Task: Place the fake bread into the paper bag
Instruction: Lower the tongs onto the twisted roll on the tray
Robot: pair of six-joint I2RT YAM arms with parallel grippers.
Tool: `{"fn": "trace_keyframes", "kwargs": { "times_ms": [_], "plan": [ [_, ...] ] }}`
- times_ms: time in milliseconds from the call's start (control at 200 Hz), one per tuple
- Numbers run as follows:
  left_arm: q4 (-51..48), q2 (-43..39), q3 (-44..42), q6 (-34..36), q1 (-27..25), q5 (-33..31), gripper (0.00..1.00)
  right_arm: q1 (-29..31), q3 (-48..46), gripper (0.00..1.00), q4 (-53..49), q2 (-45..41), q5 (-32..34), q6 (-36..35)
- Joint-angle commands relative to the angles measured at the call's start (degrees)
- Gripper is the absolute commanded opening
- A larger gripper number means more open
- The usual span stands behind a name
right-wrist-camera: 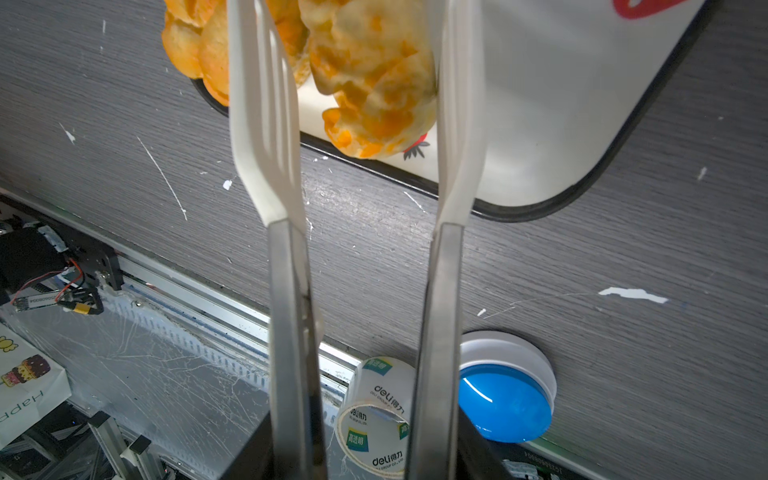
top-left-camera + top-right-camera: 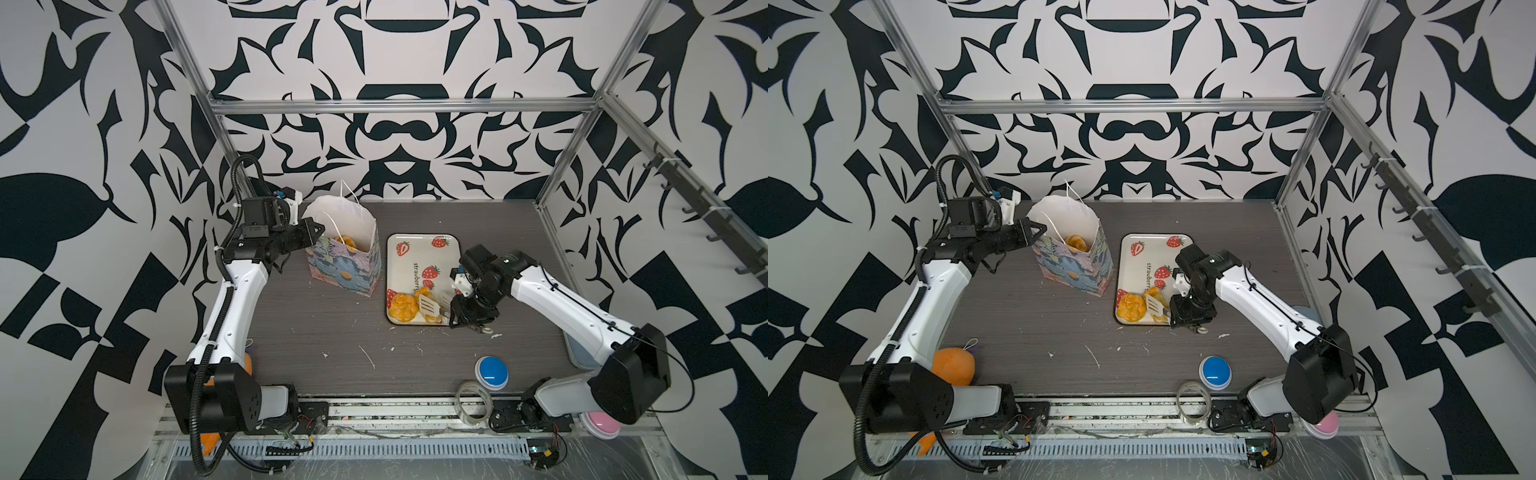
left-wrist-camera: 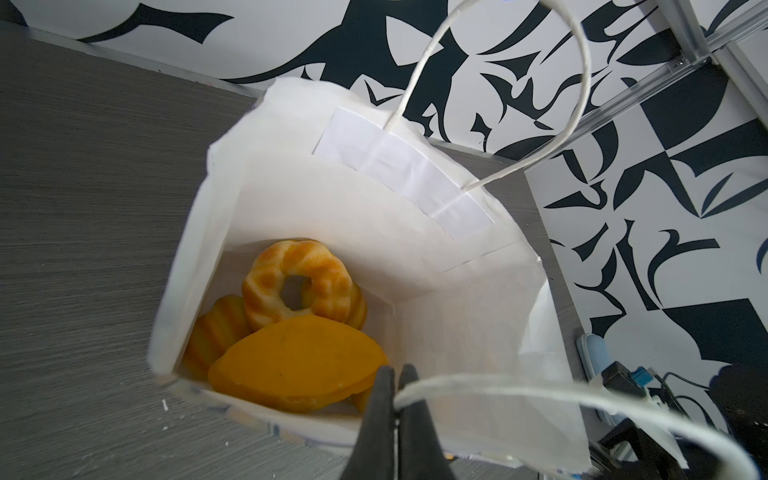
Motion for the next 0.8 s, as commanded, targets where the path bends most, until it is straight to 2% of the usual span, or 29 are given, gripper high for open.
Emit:
{"fn": "trace_keyframes", "kwargs": {
  "times_ms": [0,485,795],
  "plan": [
    [-0.2,0.7,-0.8,-0.5,-0.3,1.7,0.02,0.4,0.3,0.51,0.2,0.3,0.7,-0.6],
    [-0.2,0.9,-0.8,-0.5,-0.3,1.8,0.01,0.9,1.6,0.51,0.6,2.9,2.7,-1.2],
    [-0.2,1.0,-0.8,-0.5,-0.3,1.7,0.02,0.9,2.5,0.43,1.2,3.0,3.8,-1.2]
  ]
}}
